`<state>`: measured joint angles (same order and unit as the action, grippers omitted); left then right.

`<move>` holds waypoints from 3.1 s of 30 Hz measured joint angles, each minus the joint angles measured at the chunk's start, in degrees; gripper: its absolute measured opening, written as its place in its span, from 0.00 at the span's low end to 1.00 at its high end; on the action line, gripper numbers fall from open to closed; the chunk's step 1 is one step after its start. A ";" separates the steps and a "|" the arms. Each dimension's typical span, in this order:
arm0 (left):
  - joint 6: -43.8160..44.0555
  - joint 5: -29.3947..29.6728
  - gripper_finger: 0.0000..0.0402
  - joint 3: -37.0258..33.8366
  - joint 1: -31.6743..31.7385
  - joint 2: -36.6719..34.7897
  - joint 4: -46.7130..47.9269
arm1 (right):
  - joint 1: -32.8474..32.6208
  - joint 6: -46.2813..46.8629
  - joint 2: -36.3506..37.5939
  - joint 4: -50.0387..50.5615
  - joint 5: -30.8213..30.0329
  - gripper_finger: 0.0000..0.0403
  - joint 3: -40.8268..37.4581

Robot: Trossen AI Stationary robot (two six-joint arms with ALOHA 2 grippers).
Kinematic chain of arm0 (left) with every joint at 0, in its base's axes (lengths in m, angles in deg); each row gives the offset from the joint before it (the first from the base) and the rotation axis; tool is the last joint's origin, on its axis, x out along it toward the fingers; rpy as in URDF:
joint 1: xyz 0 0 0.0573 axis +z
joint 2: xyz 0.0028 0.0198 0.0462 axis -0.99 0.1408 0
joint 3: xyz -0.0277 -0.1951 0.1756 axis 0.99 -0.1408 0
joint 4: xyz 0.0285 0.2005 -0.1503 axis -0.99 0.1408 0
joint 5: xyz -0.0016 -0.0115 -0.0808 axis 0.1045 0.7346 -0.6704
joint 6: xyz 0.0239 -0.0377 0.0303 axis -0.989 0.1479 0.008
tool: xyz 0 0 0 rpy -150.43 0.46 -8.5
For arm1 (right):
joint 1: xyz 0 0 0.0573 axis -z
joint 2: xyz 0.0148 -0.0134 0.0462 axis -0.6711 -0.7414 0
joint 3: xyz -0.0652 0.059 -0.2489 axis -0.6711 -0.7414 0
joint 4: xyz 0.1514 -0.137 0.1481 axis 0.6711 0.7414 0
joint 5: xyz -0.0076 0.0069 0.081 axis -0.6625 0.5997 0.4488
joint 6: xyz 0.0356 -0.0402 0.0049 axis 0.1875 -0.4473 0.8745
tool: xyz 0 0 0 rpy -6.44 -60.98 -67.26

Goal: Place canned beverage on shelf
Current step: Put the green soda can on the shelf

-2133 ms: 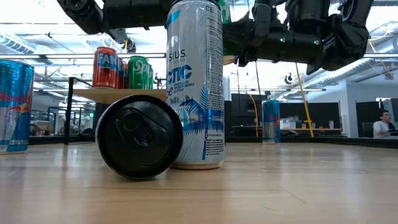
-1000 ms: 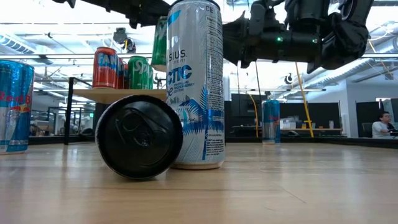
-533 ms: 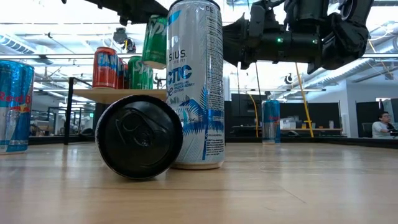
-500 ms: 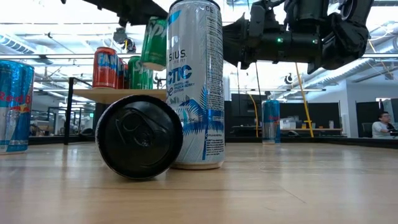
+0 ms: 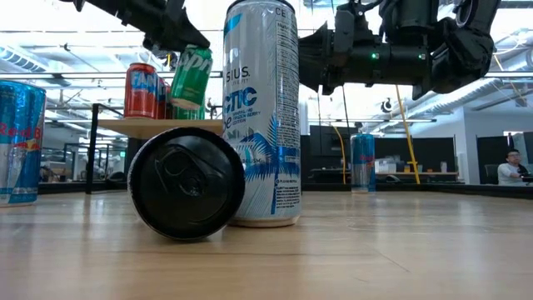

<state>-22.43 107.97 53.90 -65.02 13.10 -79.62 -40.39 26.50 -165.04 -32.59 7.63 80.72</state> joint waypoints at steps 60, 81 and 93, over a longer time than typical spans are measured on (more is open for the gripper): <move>-4.84 0.98 0.68 -2.58 5.98 -3.49 -0.07 | 0.00 -0.17 0.00 0.90 -0.02 0.83 0.00; -10.34 0.89 0.39 8.42 2.57 -0.93 10.53 | 0.13 2.19 -0.02 1.16 -0.39 0.79 0.00; -10.19 -0.08 0.01 15.72 2.64 6.69 22.78 | 0.13 2.19 -0.02 3.21 -0.41 0.55 0.00</move>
<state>-32.62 107.89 69.61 -62.38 19.79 -56.85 -40.26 28.69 -165.06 -29.38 7.21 80.72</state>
